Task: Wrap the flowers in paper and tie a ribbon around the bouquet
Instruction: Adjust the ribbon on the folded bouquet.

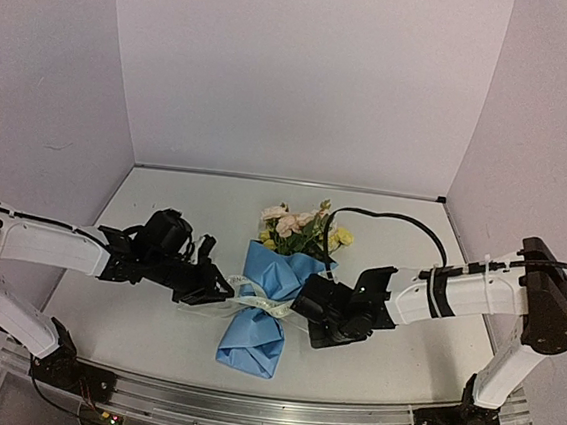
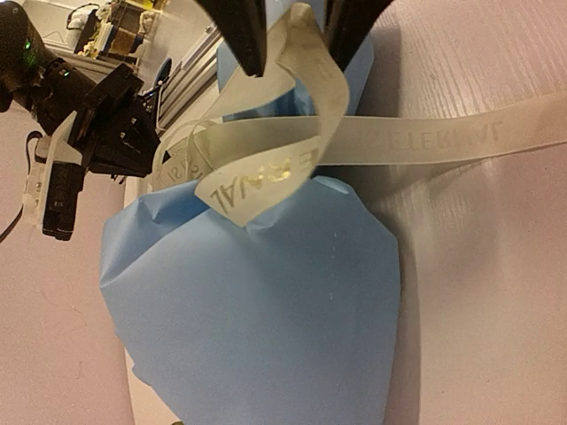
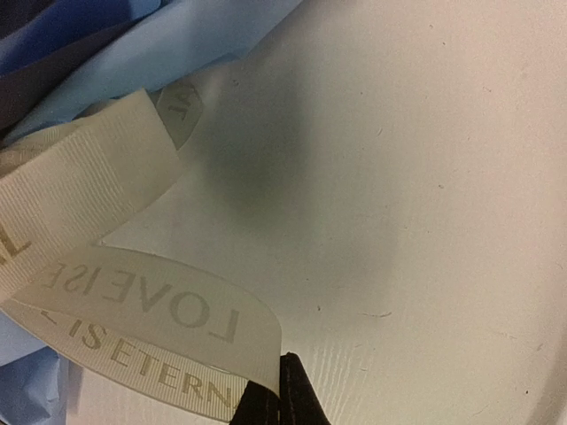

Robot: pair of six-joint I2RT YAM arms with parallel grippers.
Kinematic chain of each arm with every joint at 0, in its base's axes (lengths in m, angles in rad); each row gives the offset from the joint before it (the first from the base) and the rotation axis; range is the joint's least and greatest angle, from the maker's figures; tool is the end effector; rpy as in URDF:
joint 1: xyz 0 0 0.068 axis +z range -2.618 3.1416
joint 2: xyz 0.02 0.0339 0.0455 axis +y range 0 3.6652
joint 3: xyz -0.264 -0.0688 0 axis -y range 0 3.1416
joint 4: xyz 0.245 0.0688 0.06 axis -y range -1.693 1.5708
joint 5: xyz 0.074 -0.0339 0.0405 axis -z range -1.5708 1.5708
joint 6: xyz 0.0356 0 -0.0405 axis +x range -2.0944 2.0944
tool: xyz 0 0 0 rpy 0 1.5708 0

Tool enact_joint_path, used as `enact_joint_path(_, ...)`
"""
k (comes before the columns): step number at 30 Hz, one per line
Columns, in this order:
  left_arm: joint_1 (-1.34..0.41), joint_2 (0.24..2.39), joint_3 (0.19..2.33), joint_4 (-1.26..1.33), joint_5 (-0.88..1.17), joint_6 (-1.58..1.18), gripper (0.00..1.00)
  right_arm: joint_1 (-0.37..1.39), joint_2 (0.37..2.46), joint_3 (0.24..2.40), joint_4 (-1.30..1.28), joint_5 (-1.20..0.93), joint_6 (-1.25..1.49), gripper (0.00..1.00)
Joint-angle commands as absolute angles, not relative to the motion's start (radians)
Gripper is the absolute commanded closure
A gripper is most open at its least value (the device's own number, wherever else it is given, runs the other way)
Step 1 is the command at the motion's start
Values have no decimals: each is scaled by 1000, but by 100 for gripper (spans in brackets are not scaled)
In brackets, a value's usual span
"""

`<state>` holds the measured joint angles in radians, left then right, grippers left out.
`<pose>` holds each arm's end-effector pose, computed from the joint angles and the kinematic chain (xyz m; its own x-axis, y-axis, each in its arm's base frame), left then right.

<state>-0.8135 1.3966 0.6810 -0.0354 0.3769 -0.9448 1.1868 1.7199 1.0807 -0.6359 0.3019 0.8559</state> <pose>0.1806 -0.2102 0.1850 -0.9720 -0.0686 -0.2248 0.1243 0.6615 -0.7395 0.1309 0.2956 0.1733 -0.8789 -0.2506 -0.4058 -0.2884 0.9569 0.0336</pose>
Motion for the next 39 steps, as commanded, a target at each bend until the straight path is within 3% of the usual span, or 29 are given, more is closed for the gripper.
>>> enact_joint_path(1, -818, 1357, 726, -67, 416, -866, 65, 1196, 1726, 1122, -670, 320, 828, 100)
enact_joint_path(4, -818, 1326, 760, -160, 390, -790, 56, 1197, 1730, 1129, -669, 316, 821, 100)
enact_joint_path(10, -816, 1318, 880, -379, 308, -538, 47, 1197, 1731, 1135, -671, 316, 810, 100)
enact_joint_path(22, -810, 1642, 1172, -516, 341, -189, 42, 1197, 1742, 1141, -652, 290, 787, 100)
enact_joint_path(32, -803, 1733, 1212, -519, 357, -152, 42, 1197, 1730, 1117, -624, 282, 787, 100)
enact_joint_path(39, -802, 1746, 1207, -529, 373, -152, 57, 1198, 1732, 1111, -621, 286, 793, 100)
